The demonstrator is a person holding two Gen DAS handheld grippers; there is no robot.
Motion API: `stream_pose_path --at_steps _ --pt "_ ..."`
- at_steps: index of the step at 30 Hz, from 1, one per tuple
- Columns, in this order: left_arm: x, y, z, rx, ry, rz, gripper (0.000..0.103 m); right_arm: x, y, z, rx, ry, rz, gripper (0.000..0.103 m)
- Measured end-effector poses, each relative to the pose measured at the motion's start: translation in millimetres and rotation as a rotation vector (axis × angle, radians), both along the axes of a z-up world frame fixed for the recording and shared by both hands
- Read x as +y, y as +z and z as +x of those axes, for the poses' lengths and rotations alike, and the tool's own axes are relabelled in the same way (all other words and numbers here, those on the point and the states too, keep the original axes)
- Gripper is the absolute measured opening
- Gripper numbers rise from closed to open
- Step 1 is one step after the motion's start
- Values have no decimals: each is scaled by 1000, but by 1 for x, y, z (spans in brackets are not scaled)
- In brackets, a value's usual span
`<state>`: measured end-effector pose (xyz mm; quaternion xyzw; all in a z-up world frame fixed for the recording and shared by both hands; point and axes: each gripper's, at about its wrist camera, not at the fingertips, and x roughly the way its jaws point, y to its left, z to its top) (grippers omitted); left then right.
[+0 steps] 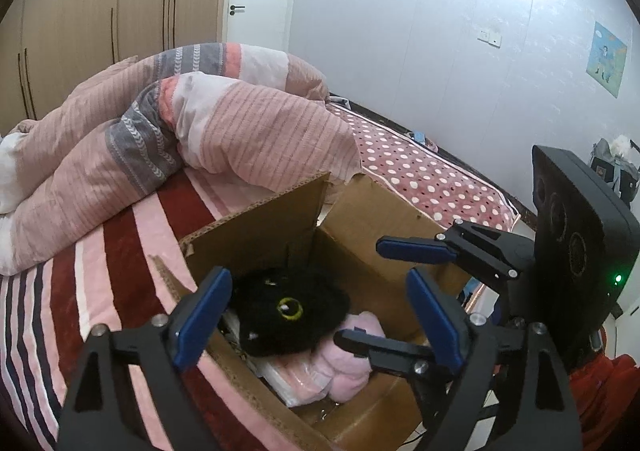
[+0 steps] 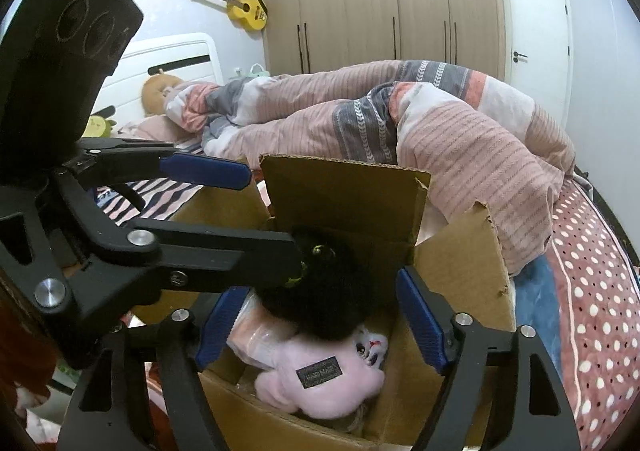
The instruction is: Organize soft objects
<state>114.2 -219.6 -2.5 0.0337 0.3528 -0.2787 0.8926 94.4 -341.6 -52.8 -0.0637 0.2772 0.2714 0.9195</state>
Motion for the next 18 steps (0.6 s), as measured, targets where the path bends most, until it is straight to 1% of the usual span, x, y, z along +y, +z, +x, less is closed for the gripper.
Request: stream_pose_path --at_steps 3,5,9,11,13,14,17,18 --pt "6 5 -6 -23 20 -19 95 -1 2 -1 -5 1 -3 75" --pt "13 11 -13 -54 42 -32 96 0 5 -3 -14 5 -11 75" --pt "32 26 -31 -119 110 -60 101 4 12 -12 -36 28 -15 82" --pt "44 34 -43 -164 167 -66 101 6 16 -16 -55 37 -17 83" --pt "57 40 -54 -203 224 -72 102 9 21 -22 -82 54 -11 91" --pt "65 43 -62 -224 261 -75 102 9 23 -24 -89 62 -3 93" --pt "82 47 -80 -269 353 -72 102 12 32 -32 -136 93 39 94" --pt "87 47 -85 -285 384 -65 102 13 35 -36 -158 103 53 98"
